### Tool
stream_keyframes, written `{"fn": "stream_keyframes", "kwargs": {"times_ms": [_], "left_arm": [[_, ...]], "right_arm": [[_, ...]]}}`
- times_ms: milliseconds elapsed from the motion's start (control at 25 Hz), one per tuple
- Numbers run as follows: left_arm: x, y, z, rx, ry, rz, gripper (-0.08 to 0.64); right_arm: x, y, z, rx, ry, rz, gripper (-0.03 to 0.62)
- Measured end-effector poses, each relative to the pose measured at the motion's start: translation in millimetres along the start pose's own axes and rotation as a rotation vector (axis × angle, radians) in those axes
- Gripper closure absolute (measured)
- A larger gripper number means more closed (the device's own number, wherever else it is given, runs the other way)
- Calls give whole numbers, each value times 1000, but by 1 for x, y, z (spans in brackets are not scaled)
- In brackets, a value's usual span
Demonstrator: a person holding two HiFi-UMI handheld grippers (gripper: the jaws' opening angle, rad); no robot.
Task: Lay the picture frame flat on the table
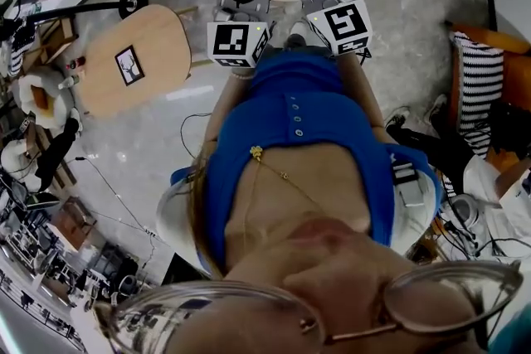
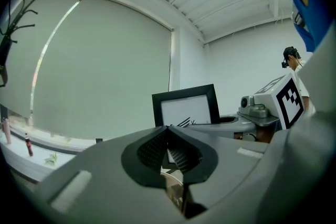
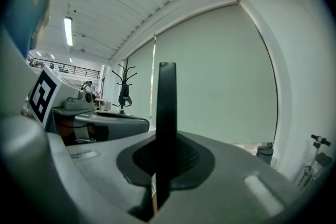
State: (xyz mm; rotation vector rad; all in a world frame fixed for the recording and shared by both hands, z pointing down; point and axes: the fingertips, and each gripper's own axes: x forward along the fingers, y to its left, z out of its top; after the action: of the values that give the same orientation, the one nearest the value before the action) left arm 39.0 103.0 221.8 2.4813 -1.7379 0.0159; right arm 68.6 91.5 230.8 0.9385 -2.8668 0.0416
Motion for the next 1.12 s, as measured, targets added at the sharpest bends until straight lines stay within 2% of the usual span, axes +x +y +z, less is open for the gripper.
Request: {"fn": "stream_keyframes", "kwargs": {"times_ms": [440, 640, 800, 1120], "left_arm": [[29, 21, -10, -15, 26, -10, 565], [42, 44, -17, -39, 39, -53, 565], [63, 74, -13, -37, 40, -90, 565], [114, 168, -7, -26, 50, -195, 565]], "right_arm": [[27, -25, -8, 27, 24, -23, 581], [51, -33, -14, 28, 36, -90, 581], [84, -41, -12, 34, 52, -106, 581], [186, -56, -11, 50, 71, -179, 582]]}}
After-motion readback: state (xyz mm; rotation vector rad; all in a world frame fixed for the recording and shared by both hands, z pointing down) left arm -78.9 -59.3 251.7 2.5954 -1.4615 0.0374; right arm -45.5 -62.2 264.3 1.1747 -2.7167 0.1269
